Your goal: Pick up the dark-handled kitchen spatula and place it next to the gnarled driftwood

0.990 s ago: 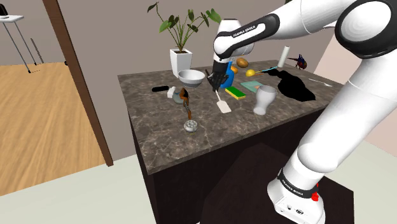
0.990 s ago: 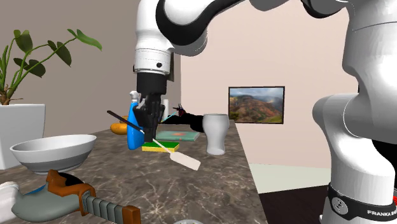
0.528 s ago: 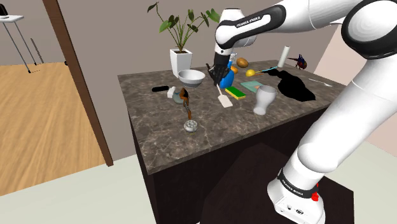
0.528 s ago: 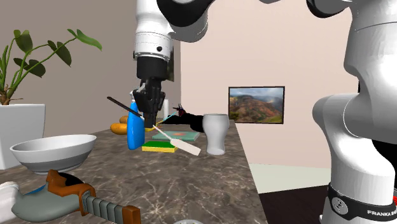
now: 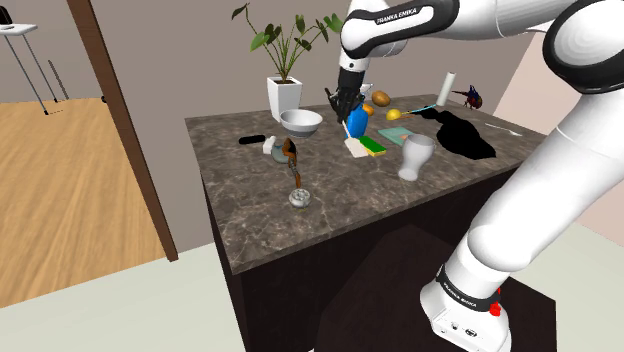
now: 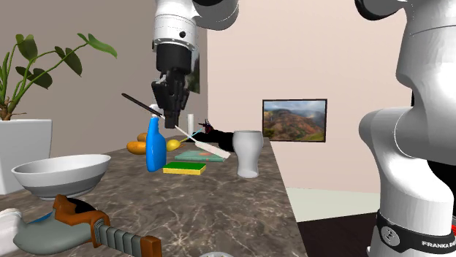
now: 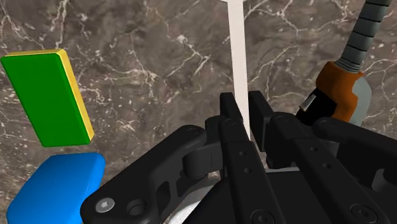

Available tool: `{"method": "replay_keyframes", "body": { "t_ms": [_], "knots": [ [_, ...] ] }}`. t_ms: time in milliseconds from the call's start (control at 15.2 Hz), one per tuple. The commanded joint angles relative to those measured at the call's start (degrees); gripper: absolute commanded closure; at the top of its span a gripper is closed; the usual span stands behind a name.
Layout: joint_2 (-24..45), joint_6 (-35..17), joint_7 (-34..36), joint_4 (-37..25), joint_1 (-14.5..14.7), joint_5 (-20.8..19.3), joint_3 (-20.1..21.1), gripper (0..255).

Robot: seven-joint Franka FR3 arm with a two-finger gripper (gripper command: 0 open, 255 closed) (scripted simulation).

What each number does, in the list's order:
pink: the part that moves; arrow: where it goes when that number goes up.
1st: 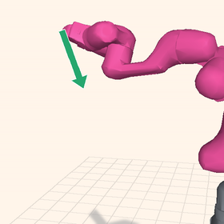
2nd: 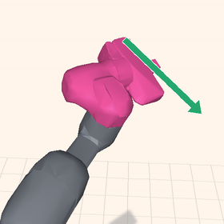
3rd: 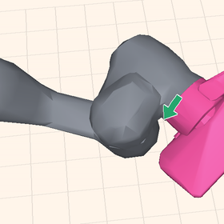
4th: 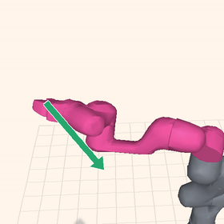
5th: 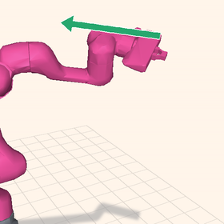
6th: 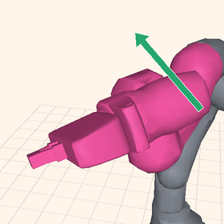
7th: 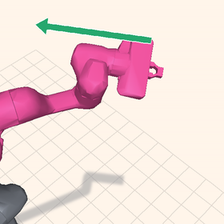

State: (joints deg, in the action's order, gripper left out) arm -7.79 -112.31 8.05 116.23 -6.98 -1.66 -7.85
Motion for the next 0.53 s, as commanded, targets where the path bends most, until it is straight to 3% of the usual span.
{"method": "replay_keyframes", "body": {
  "t_ms": [0, 462],
  "knots": [
    [-0.18, 1.25, 0.0, -1.04, 0.01, -0.01, 0.02, 255],
    [-7.67, 0.98, -7.71, 6.43, -3.83, -1.84, -4.77, 255]
  ]
}}
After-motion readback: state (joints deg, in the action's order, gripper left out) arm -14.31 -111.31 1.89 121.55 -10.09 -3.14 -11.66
